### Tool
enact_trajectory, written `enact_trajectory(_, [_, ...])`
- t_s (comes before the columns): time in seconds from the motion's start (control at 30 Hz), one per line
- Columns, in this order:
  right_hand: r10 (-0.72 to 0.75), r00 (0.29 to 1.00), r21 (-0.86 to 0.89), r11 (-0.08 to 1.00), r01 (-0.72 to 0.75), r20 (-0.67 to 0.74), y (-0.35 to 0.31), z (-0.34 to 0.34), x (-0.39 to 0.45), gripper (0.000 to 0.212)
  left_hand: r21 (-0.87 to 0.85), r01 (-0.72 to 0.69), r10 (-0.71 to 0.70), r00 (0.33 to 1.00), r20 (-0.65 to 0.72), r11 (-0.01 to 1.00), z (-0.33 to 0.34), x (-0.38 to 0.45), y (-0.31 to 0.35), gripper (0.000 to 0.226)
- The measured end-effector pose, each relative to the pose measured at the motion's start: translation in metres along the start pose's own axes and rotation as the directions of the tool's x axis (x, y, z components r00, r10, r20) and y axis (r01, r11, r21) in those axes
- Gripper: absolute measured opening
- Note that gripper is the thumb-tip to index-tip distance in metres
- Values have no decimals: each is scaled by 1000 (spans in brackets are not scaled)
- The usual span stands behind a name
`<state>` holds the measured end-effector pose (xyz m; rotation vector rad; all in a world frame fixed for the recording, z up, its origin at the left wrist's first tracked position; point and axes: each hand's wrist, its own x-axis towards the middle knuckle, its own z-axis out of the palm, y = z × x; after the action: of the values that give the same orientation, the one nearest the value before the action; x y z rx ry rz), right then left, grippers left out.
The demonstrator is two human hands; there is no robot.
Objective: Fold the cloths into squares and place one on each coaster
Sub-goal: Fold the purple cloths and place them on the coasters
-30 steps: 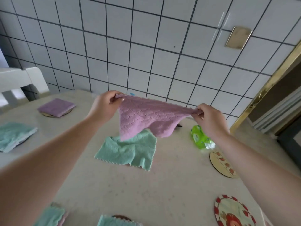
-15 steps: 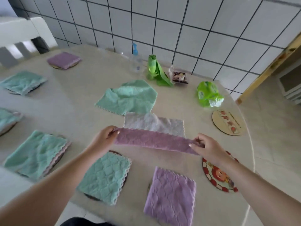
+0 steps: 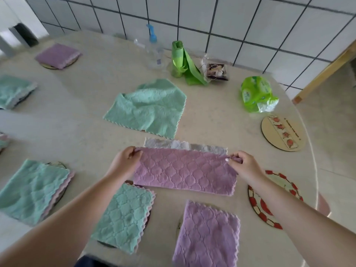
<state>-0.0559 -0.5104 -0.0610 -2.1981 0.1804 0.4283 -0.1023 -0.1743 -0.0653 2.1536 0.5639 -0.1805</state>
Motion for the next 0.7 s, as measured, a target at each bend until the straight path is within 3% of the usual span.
enact_trajectory(0.23, [59, 995, -47, 997, -63, -74, 7, 17, 41, 9, 82, 28, -30, 999, 26, 996, 14, 38, 8, 19])
enact_trajectory(0.5, [18, 995, -146, 989, -33, -101, 6, 19, 52, 17, 172, -6, 9, 1000, -18, 985, 23, 53, 6, 23])
enact_trajectory(0.6, [20, 994, -141, 989, -36, -112, 4, 21, 53, 17, 94, 40, -42, 999, 12, 995, 23, 53, 10, 32])
enact_trajectory(0.7, [50, 996, -59, 997, -54, -74, 3, 18, 42, 42, -46, 60, -56, 996, 69, 997, 16, 41, 11, 49])
